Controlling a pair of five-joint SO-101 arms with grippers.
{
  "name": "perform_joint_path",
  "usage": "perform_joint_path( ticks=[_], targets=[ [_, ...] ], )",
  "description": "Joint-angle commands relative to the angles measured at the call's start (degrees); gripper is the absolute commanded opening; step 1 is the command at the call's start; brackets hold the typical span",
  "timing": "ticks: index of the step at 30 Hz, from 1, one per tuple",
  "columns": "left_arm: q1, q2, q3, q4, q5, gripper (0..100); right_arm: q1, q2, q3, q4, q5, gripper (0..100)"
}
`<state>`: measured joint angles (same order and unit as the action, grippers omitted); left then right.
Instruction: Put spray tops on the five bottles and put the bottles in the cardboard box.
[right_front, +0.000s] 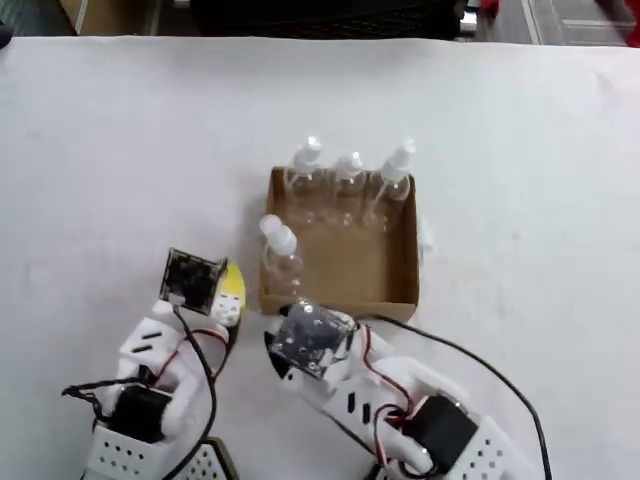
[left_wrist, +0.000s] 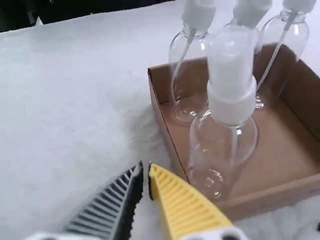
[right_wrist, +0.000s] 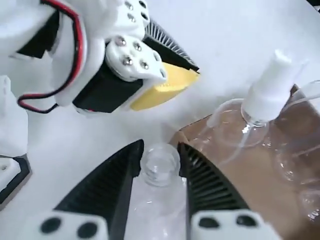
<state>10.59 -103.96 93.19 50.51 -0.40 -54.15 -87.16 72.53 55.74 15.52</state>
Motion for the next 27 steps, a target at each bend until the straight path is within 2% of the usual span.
perform_joint_path(
  ticks=[1, 9, 15, 20, 24, 27],
  targets=[
    [-0.66, -0.57, -3.52, 0.18, 0.26, 2, 1.01, -5.49, -2.9, 3.12, 0.53, 2.0],
    [-5.49, -0.57, -3.52, -0.18, 0.26, 2, 1.19, -8.04, -2.73, 4.44, 0.62, 1.7],
    [-5.58, -0.57, -3.16, -0.18, 0.18, 2, 6.55, -8.04, -2.73, 4.18, 0.62, 1.7],
    [-5.58, -0.57, -3.08, -0.18, -1.58, 2, 7.52, -8.48, -3.43, 4.35, 0.62, 1.7],
    [-5.58, -0.57, -2.37, -0.35, -4.84, 2, 7.69, -8.48, -9.93, 8.66, 0.62, 1.7],
    [-5.67, -0.57, -1.76, -1.49, -5.1, 2, 12.88, -8.48, -16.35, 11.03, 0.62, 1.7]
  ],
)
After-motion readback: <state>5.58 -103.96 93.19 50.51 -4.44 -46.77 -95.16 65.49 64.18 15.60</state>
